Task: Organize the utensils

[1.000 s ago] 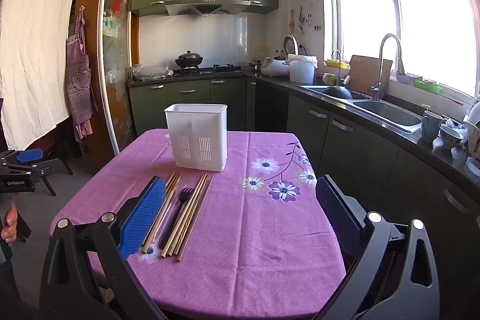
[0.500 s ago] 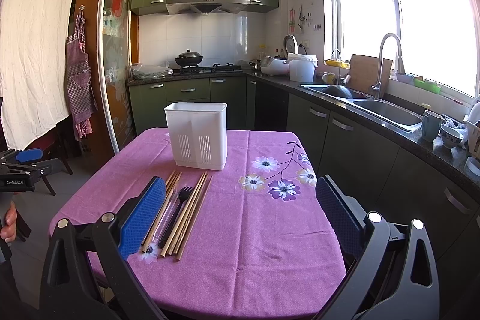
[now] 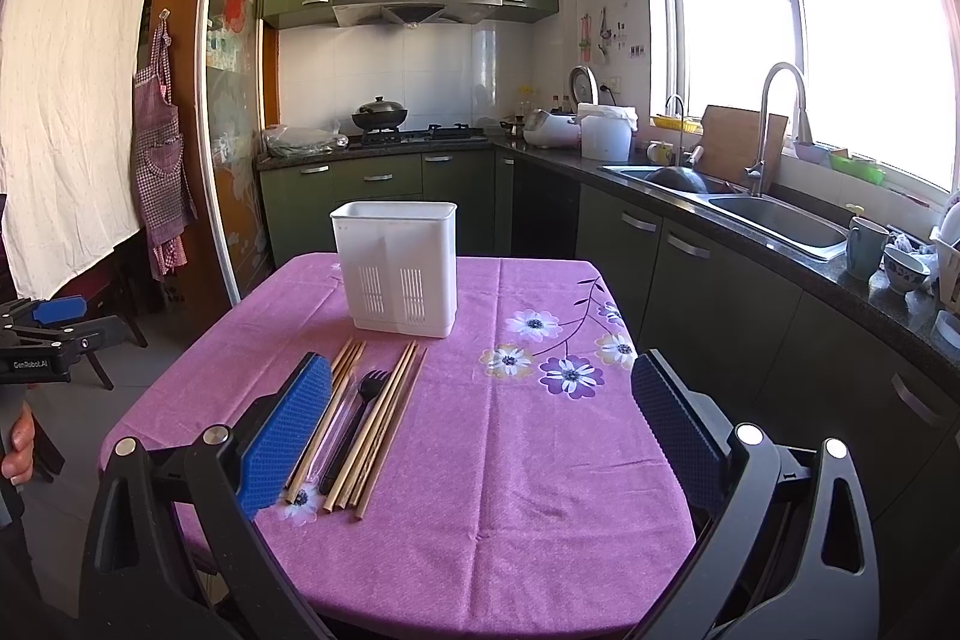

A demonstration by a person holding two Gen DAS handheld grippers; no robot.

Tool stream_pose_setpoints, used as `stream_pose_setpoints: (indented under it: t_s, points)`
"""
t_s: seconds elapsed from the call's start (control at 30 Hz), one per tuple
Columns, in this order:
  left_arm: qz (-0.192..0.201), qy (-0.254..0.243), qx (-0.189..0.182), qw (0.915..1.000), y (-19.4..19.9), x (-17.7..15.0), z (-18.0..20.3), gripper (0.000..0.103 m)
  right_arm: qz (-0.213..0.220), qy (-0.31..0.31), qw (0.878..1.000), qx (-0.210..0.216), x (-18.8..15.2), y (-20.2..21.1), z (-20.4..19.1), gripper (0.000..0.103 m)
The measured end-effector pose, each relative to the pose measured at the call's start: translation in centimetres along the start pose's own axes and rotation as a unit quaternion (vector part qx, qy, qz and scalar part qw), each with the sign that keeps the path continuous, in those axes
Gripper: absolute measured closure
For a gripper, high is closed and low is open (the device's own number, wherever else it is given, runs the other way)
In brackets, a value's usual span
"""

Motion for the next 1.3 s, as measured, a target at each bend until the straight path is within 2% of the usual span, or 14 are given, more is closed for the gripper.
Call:
stream_pose_setpoints:
  t_s: [1.3]
  points:
    - [-0.002, -0.001, 0.0, 1.0, -0.03, 0.0, 0.01, 0.006, -0.004, -0.001, 1.0, -0.001, -0.02, -0.08, 0.33, 0.004]
Point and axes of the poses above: each gripper's, at about its wrist camera, not at the fingertips, and y roughly against the way its jaws point, z to its right, x to its top, the point moved 3 cm from there along -y, roughly the way its jaws point, and after that the axes turned 2 degrees about -y, right-handed, at the moved point
